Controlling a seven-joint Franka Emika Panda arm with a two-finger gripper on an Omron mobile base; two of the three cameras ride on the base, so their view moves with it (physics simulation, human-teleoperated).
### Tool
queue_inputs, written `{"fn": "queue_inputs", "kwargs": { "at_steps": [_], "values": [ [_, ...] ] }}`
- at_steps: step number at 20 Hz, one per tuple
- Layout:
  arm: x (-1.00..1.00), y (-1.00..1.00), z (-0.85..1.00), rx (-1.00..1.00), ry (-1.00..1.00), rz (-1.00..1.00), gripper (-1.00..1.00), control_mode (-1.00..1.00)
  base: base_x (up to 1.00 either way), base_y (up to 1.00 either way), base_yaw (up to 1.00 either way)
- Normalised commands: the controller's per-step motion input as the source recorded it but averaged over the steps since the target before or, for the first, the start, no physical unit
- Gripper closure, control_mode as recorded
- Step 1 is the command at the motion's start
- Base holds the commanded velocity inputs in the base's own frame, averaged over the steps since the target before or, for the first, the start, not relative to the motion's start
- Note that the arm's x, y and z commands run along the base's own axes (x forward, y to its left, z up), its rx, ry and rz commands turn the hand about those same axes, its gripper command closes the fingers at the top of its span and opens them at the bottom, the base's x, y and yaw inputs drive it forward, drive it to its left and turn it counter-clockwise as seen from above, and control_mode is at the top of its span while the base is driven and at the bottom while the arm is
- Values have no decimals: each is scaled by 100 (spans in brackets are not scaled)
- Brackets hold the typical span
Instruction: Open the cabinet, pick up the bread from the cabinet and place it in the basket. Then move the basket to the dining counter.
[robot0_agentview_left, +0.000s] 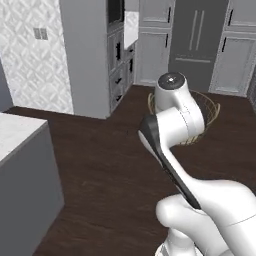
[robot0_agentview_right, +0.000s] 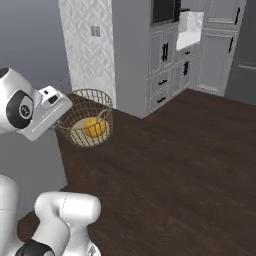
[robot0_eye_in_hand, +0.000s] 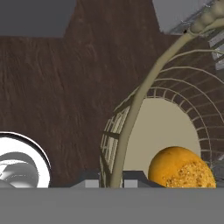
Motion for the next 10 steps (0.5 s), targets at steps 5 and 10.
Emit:
{"fn": "queue_inputs", "kwargs": {
  "at_steps": [5,10],
  "values": [
    [0,0,0,0,0,0,100,100,18,54,80],
    [0,0,0,0,0,0,100,100,38,33,81]
  ]
}}
